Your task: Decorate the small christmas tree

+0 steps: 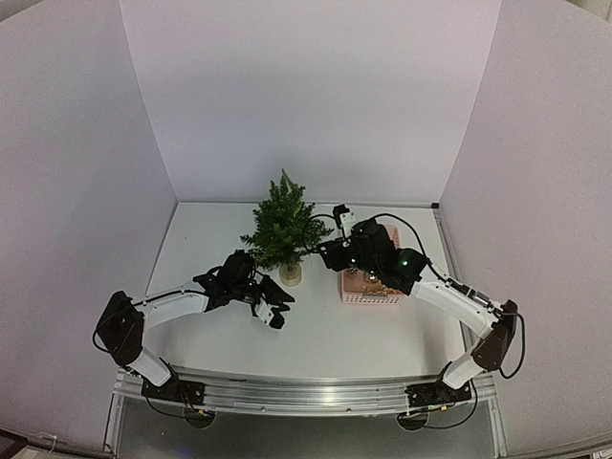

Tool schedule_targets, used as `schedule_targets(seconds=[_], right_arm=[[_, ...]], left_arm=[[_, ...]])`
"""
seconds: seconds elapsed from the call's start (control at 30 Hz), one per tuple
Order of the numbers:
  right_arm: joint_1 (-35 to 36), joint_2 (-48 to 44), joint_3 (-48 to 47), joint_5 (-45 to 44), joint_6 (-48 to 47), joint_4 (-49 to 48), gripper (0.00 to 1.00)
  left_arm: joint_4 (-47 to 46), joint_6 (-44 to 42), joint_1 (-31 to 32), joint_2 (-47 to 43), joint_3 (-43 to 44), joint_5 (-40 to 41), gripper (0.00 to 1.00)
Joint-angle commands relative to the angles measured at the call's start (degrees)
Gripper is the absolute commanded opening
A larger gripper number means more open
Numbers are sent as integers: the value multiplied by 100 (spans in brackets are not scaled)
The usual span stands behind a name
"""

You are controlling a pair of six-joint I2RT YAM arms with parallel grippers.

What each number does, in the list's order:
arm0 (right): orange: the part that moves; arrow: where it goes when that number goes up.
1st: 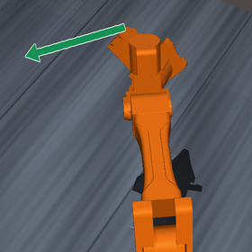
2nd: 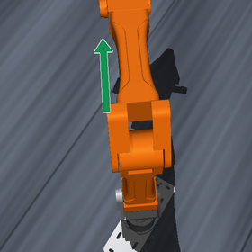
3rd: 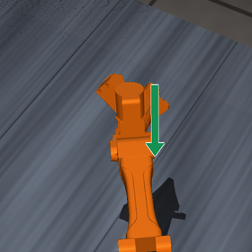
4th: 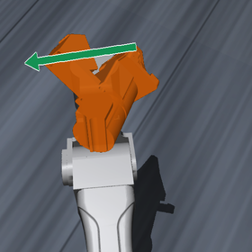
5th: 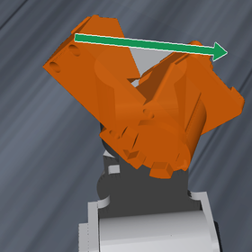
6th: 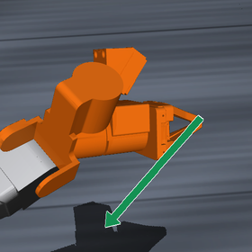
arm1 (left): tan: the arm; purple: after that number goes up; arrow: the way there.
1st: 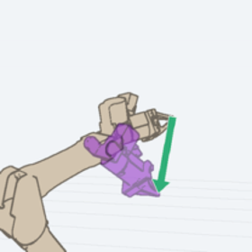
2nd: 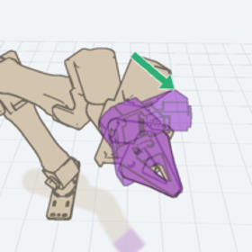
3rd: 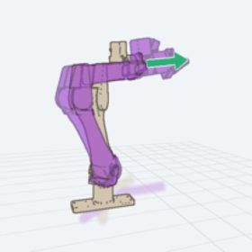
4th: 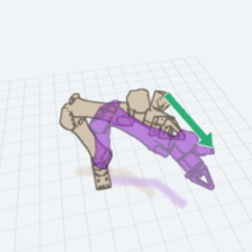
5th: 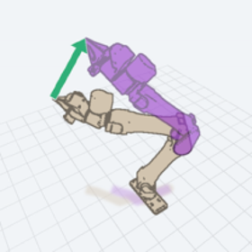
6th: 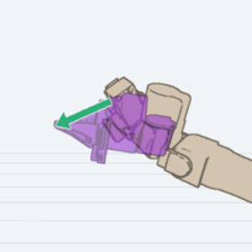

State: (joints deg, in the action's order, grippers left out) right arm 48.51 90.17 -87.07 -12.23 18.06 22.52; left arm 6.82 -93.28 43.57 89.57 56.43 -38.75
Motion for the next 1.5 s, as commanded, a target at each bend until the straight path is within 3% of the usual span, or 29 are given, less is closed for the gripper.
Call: schedule_targets(seconds=[0.0, 0.07, 0.17, 0.23, 0.33, 0.53, 0.97, 1.33, 1.47], right_arm=[[-12, -238, 15, -80, -69, -46, 59], [-13, -237, 24, -78, -66, -46, 59], [-16, -245, 30, -82, -75, -47, 59], [-13, -255, 33, -89, -76, -50, 59], [-10, -280, 43, -96, -76, -47, 59], [-13, -308, 15, -98, -66, -52, 58], [-11, -119, -209, 22, -101, -54, 58], [-10, -187, -130, 31, -85, -48, 58], [-10, -178, -129, 15, -82, -56, 58]], left_arm=[[218, -222, 19, 157, 269, 92, 28], [265, -274, 20, 168, 275, 74, 23], [271, -257, 20, 156, 282, 26, 4], [240, -168, 20, 116, 287, 27, 0], [177, 283, 20, -34, 351, 78, 0], [390, 1976, -93, -645, 715, 359, 0], [1093, 5447, -1007, -1107, 1730, 347, 0], [92, 7778, -1339, -1135, 1986, 248, 0], [306, 8519, -1488, -1123, 1877, 223, 0]])
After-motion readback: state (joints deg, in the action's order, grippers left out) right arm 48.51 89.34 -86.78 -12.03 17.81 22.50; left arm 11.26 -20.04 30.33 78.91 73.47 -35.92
